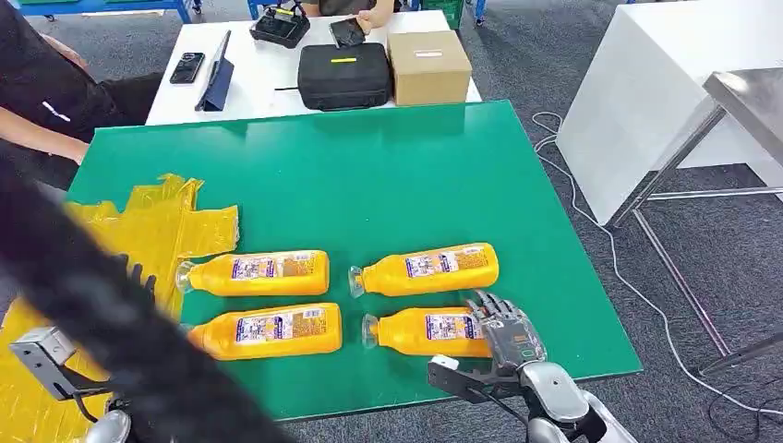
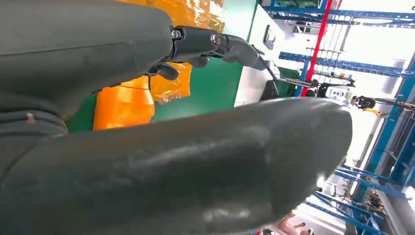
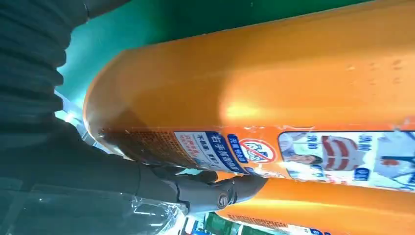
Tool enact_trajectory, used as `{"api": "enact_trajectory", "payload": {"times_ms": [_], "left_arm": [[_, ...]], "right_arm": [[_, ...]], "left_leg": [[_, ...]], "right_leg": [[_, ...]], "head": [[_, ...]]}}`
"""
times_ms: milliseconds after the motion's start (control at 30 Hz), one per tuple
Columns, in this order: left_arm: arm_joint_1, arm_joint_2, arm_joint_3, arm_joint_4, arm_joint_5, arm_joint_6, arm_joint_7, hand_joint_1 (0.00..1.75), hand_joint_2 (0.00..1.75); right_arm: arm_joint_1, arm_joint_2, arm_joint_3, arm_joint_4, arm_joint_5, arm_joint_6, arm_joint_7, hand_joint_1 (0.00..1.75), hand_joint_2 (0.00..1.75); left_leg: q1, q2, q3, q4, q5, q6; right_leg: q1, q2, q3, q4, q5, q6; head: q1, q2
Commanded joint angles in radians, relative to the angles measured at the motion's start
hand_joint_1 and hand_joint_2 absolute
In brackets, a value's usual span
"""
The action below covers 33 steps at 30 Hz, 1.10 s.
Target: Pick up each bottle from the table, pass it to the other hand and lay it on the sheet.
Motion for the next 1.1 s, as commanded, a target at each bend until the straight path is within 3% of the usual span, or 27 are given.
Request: {"api": "enact_trajectory", "payload": {"times_ms": [33, 367, 400, 433, 933, 1100], "left_arm": [[-0.026, 0.013, 0.033, 0.039, 0.014, 0.003, -0.005, 0.00, 0.00], [-0.005, 0.013, 0.073, 0.029, 0.043, 0.009, -0.019, 0.00, 0.00], [-0.010, 0.014, 0.074, 0.033, 0.042, 0.008, -0.019, 0.00, 0.00], [-0.020, 0.015, 0.077, 0.042, 0.041, 0.010, -0.021, 0.00, 0.00], [-0.015, 0.017, 0.099, 0.038, 0.040, 0.024, -0.029, 0.00, 0.00], [-0.031, 0.007, 0.081, 0.052, 0.037, 0.019, -0.027, 0.00, 0.00]], "right_arm": [[0.001, -0.002, 0.018, 0.096, 0.002, 0.013, 0.029, 0.00, 1.75], [-0.096, 0.010, 0.019, 0.227, 0.012, 0.042, 0.007, 0.00, 1.75], [-0.105, 0.012, 0.018, 0.238, 0.007, 0.048, 0.005, 0.14, 1.75], [-0.116, 0.018, 0.021, 0.251, 0.003, 0.057, 0.002, 1.75, 1.75], [-0.150, 0.039, 0.044, 0.302, -0.027, 0.071, -0.022, 1.75, 1.75], [-0.099, 0.031, 0.022, 0.260, -0.031, 0.069, -0.010, 1.75, 1.75]], "left_leg": [[0.000, -0.001, 0.004, -0.002, -0.001, -0.001], [0.001, 0.002, 0.006, -0.002, -0.001, -0.001], [0.000, 0.002, 0.007, -0.002, 0.000, -0.001], [0.001, 0.002, 0.007, -0.002, -0.001, -0.001], [0.001, 0.001, 0.011, -0.002, 0.000, 0.000], [0.001, -0.001, 0.009, -0.003, 0.000, -0.001]], "right_leg": [[0.000, -0.002, 0.004, -0.002, -0.001, 0.000], [0.001, 0.001, 0.006, -0.002, 0.001, 0.000], [0.000, 0.002, 0.006, -0.002, 0.001, 0.000], [0.001, 0.001, 0.007, -0.002, 0.001, 0.000], [0.001, 0.000, 0.011, -0.003, 0.001, -0.001], [0.001, -0.003, 0.010, -0.004, 0.001, 0.000]], "head": [[0.000, 0.000], [0.000, 0.000], [0.000, 0.000], [0.000, 0.000], [0.000, 0.000], [0.000, 0.000]]}}
